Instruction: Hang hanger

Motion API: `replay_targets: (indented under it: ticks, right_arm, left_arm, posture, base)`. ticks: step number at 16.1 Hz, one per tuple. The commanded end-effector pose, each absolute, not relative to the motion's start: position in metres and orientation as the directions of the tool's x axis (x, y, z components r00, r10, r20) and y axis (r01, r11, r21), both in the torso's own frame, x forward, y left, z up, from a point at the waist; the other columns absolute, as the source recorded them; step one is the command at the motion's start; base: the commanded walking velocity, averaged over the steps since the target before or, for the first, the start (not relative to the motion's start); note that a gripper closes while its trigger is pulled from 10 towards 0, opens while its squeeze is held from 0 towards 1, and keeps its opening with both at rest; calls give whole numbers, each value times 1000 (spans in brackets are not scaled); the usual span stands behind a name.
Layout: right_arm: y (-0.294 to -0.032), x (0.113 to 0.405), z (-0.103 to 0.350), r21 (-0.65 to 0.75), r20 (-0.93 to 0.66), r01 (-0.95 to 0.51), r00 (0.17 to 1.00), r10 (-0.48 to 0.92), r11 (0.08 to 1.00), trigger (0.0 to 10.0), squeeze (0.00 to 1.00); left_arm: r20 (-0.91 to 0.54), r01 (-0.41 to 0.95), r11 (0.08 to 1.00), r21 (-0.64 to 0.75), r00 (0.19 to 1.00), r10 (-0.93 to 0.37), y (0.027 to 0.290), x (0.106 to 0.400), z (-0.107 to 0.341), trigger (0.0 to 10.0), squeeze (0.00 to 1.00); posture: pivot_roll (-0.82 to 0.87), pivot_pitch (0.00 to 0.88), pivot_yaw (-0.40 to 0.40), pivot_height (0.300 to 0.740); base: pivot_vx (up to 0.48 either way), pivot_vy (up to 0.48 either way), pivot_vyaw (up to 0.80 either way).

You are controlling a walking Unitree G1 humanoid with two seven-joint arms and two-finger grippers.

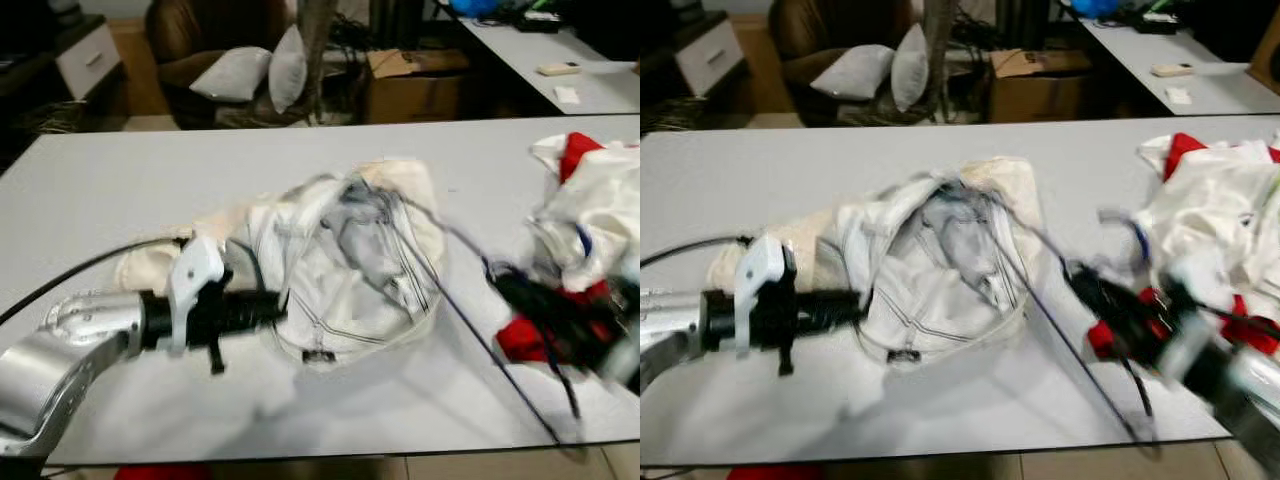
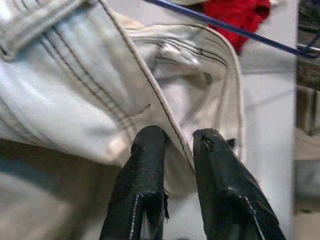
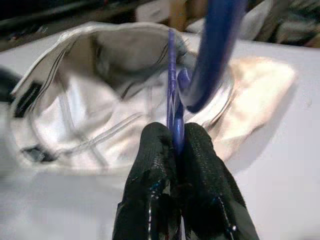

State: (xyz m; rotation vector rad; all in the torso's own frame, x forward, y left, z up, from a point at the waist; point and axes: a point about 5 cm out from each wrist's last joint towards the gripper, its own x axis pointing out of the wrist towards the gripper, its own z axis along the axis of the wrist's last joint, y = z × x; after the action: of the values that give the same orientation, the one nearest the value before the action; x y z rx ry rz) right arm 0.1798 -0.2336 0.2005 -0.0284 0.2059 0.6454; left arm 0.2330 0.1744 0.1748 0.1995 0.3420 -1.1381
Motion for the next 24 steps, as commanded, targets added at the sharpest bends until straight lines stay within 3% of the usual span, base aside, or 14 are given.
replay_targets:
  ticks: [1,2,3,4,7,12,18,19,20,23,24]
  right_arm:
    - [-234,172,207,32,-213,-654,734,645,756,10000,0]
    - [-243,164,209,42,-261,-674,705,659,737,10000,0]
    - [-243,164,209,42,-261,-674,705,659,737,10000,0]
    - [-249,162,213,36,-268,-670,708,654,741,10000,0]
    - [-254,158,218,42,-284,-693,682,673,720,10000,0]
    - [-240,187,201,87,-310,-635,715,626,768,10000,0]
    - [-222,207,186,163,-318,-536,766,559,828,10000,0]
    - [-216,210,184,180,-306,-534,767,563,826,10000,0]
    - [-208,213,183,186,-300,-548,758,579,815,10000,0]
    - [-197,219,185,197,-282,-548,763,582,813,10000,0]
    - [-196,221,187,202,-273,-546,766,582,813,10000,0]
  left_arm:
    - [-363,915,403,10,379,-851,174,235,180,10000,1000]
    - [-267,852,515,92,519,-812,181,255,193,10000,1000]
    - [-267,852,515,92,519,-812,181,255,193,10000,1000]
    - [-99,813,578,64,582,-807,184,266,215,10000,1000]
    - [15,805,591,46,591,-806,178,275,230,10000,1000]
    - [-73,769,612,183,632,-772,144,316,219,10000,1000]
    - [-116,754,617,226,650,-751,125,329,210,10000,1000]
    - [-129,752,616,234,652,-747,122,330,205,10000,929]
    - [-153,735,625,262,671,-725,121,332,201,10000,0]
    - [-226,665,631,399,739,-635,127,339,192,10000,0]
    - [-213,674,626,392,729,-651,125,338,194,10000,0]
  posture:
    - [7,0,61,740]
    - [8,0,57,740]
    - [8,0,57,740]
    - [9,0,52,740]
    - [8,0,50,740]
    - [6,0,50,740]
    - [12,0,53,740]
    - [14,0,53,740]
    - [16,0,54,740]
    - [18,0,49,740]
    - [19,0,47,740]
  base:
    - [0,0,0]
    - [0,0,0]
    - [0,0,0]
    - [0,0,0]
    - [0,0,0]
    - [0,0,0]
    - [0,0,0]
    - [0,0,0]
    - [0,0,0]
    - [0,0,0]
    - [0,0,0]
